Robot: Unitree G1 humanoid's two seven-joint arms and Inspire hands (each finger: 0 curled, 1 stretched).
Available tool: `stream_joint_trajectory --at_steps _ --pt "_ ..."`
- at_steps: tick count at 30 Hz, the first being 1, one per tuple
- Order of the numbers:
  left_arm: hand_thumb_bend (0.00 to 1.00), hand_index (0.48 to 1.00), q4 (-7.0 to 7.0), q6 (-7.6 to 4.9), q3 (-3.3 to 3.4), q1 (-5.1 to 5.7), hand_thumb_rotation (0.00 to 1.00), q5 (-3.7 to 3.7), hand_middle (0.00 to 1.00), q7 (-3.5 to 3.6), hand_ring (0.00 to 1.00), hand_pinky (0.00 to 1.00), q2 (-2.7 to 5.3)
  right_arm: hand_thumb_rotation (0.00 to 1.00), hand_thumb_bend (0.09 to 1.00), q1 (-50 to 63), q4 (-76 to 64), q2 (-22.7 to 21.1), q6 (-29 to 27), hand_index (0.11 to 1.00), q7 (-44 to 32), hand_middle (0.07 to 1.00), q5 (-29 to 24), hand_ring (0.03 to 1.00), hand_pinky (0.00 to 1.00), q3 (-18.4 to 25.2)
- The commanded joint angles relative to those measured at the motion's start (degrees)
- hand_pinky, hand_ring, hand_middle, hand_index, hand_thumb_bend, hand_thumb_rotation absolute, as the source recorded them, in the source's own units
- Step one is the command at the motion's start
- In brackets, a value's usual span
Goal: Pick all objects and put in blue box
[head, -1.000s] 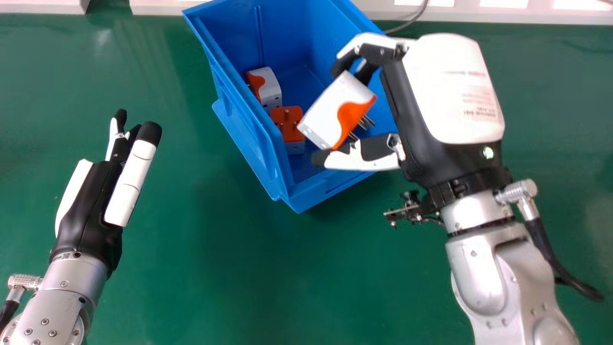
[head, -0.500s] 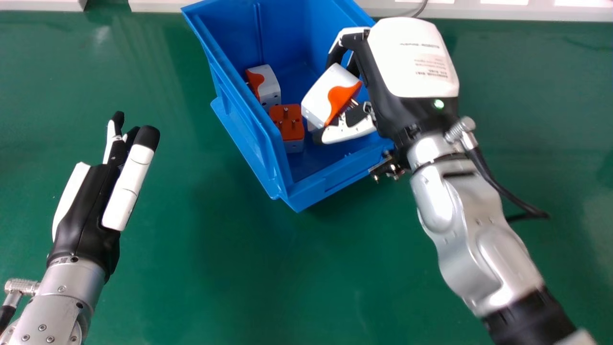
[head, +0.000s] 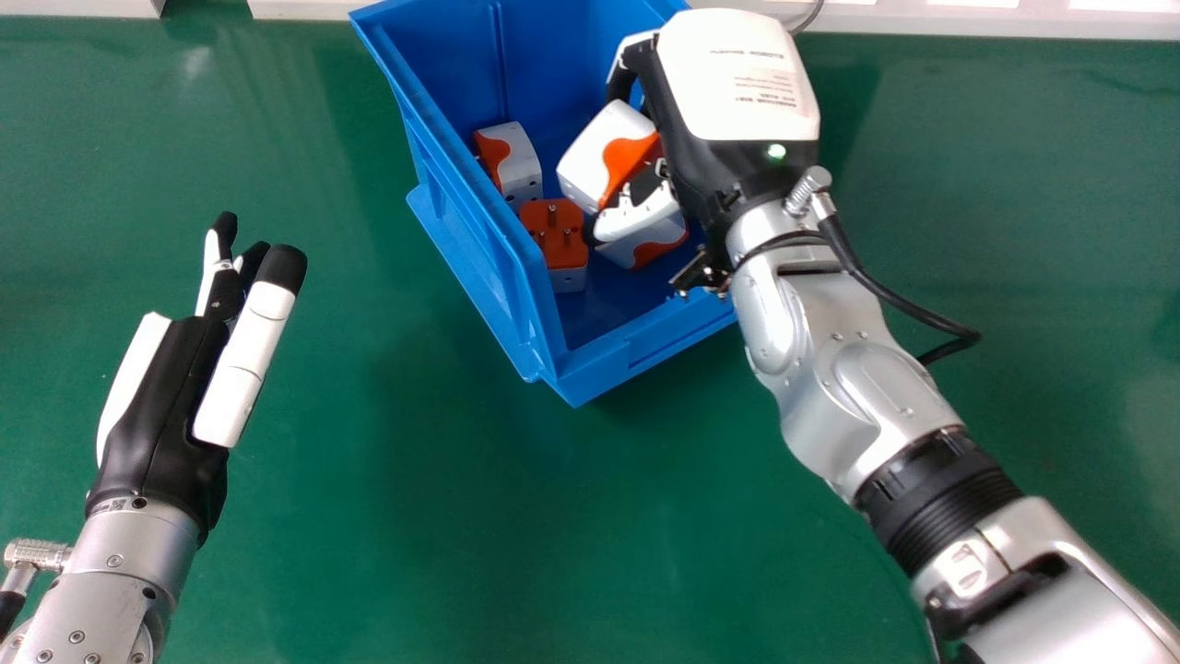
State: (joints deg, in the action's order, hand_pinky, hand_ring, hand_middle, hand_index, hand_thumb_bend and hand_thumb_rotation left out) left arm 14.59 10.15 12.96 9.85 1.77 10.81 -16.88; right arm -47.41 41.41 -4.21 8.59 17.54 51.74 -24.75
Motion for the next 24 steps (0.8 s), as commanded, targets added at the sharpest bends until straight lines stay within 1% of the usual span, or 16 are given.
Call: stream_joint_trajectory --at_steps 1,5,7,10,12,13,15,16,17,18,20,21,22,24 --pt "0.84 1.000 1.73 -0.61 0.13 0.07 1.00 -0.03 1.00 -0.32 1.00 1.00 -0.12 0.13 0.502 -3.9 0.9 0.6 -1.4 0.479 1.9 0.143 -0.6 0.079 0.03 -0.8" --pt "0.84 1.000 2.40 0.42 -0.05 0.05 1.00 0.10 1.00 -0.42 1.00 1.00 0.07 0.12 0.506 -5.5 3.3 0.7 -2.0 0.478 2.3 0.139 -0.7 0.077 0.03 -2.1" --pt "0.85 1.000 2.41 0.77 -0.06 0.05 1.00 0.13 1.00 -0.40 1.00 1.00 0.07 0.12 0.507 -6.5 4.8 0.9 -1.7 0.477 2.4 0.141 -0.5 0.078 0.03 -2.8" --pt "0.85 1.000 3.16 2.17 -0.07 0.09 1.00 0.25 1.00 -0.61 1.00 1.00 0.26 0.12 0.509 -8.1 7.8 1.6 -1.9 0.475 2.5 0.157 -1.0 0.086 0.04 -3.5" --pt "0.84 1.000 3.45 2.77 0.01 0.05 1.00 0.36 1.00 -0.67 1.00 1.00 0.34 0.12 0.509 -8.7 9.3 1.9 -2.3 0.475 2.8 0.171 -1.6 0.096 0.05 -3.5" --pt "0.83 1.000 3.50 3.00 0.06 -0.05 1.00 0.42 1.00 -0.67 1.00 1.00 0.36 0.12 0.509 -8.9 9.7 2.0 -2.4 0.474 2.8 0.202 -1.8 0.127 0.09 -3.5" --pt "0.83 1.000 3.70 3.17 0.13 0.07 1.00 0.48 1.00 -0.70 1.00 1.00 0.47 0.07 0.512 -8.5 9.4 1.8 -2.0 0.464 2.3 0.317 -2.3 0.230 0.17 -3.6" --pt "0.83 1.000 3.74 3.16 0.13 0.16 1.00 0.47 1.00 -0.72 1.00 1.00 0.50 0.07 0.512 -8.3 9.0 1.6 -1.8 0.464 1.7 0.317 -2.3 0.230 0.17 -3.8" --pt "0.82 1.000 3.72 3.17 0.08 0.17 1.00 0.42 1.00 -0.81 1.00 1.00 0.54 0.12 0.521 -7.9 8.4 1.3 -1.4 0.511 0.5 0.444 -2.3 0.384 0.30 -4.2" --pt "0.82 1.000 3.78 3.21 0.02 0.20 1.00 0.35 1.00 -0.92 1.00 1.00 0.58 0.22 0.540 -7.6 7.4 1.1 -0.9 0.620 -0.8 0.595 -2.2 0.547 0.44 -4.5" --pt "0.81 1.000 3.87 3.28 -0.04 0.20 1.00 0.26 1.00 -1.10 1.00 1.00 0.64 0.31 0.556 -7.0 5.7 0.6 -0.1 0.732 -2.9 0.728 -2.0 0.686 0.58 -5.0" --pt "0.80 1.000 3.95 3.28 -0.05 0.25 1.00 0.26 1.00 -1.17 1.00 1.00 0.64 0.34 0.563 -6.7 4.5 0.3 0.4 0.776 -3.8 0.779 -1.9 0.740 0.63 -5.3" --pt "0.80 1.000 3.99 3.22 -0.05 0.29 1.00 0.29 1.00 -1.24 1.00 1.00 0.64 0.34 0.563 -6.4 3.7 0.1 0.8 0.776 -4.4 0.779 -1.9 0.740 0.63 -5.4" --pt "0.78 1.000 3.92 2.87 -0.05 0.40 1.00 0.32 1.00 -1.31 1.00 1.00 0.59 0.37 0.554 -5.9 2.1 -0.4 1.4 0.914 -5.3 0.928 -1.7 0.915 0.82 -5.8"
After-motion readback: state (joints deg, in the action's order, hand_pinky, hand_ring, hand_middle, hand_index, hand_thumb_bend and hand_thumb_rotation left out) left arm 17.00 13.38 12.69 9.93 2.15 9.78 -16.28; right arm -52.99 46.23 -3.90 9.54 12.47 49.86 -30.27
